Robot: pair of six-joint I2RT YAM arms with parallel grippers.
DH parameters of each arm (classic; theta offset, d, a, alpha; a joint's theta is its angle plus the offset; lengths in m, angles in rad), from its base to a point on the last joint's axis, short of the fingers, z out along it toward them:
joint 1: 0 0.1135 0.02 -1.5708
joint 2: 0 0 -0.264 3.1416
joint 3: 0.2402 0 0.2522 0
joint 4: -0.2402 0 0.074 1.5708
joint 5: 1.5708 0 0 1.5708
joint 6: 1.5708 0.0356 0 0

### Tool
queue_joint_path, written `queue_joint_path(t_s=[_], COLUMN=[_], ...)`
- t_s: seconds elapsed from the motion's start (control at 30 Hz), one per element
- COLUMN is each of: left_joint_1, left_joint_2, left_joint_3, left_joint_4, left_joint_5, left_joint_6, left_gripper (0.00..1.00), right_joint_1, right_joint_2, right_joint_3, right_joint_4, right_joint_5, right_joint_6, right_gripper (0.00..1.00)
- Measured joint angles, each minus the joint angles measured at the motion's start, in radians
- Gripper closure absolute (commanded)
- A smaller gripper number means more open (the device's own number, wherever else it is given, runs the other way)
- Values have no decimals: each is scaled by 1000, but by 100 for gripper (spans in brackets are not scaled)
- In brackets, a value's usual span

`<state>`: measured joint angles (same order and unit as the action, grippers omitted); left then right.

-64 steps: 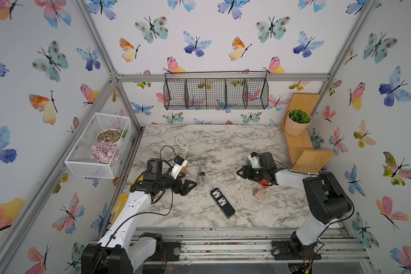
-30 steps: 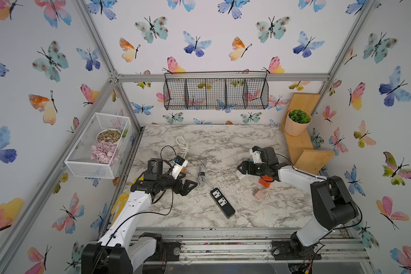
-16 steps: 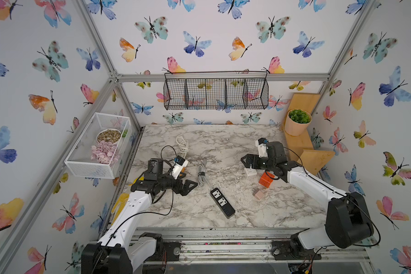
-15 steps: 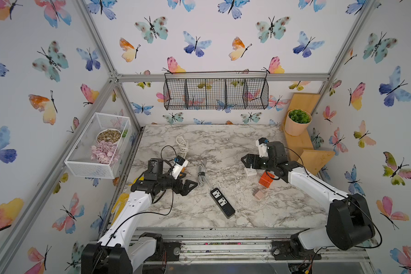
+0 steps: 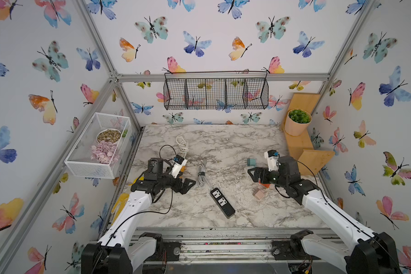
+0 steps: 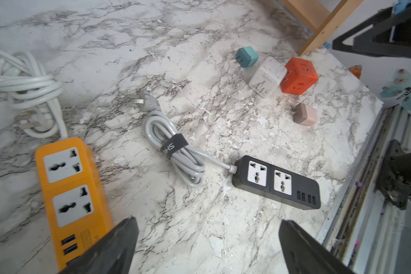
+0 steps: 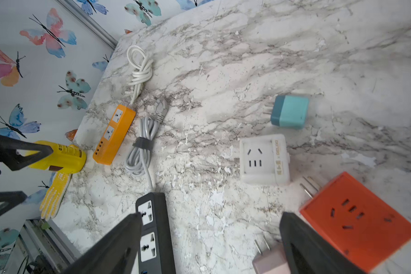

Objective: Pull the plug off the socket
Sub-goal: Place the plug at the center of the board, then reset both arms

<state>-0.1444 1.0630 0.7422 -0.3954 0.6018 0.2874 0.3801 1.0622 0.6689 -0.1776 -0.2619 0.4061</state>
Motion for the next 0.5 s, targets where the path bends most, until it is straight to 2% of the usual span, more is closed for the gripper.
queue_joint_path(t_s=[0.17,0.3,0.4,0.5], left_joint_1=[1,35,113,207], left_joint_2=[-5,-8,2,8], left_joint_3=[-7,-83,-150,-185], left_joint_4=[61,159,197,208], left_joint_5=[-118,-194,-200,-167], left_joint_6=[0,2,-1,-5], left_gripper=[1,2,1,2], right_joint_1=[0,0,0,0], right_joint_2=[-145,-253,-265,-217], right_joint_3=[-116,-140,-140,-134], right_joint_4=[-33,-38,-37,-39], right_joint_5=[49,109,162,200], right_joint_6=[-4,-8,-7,-8], right_gripper=[2,2,2,2])
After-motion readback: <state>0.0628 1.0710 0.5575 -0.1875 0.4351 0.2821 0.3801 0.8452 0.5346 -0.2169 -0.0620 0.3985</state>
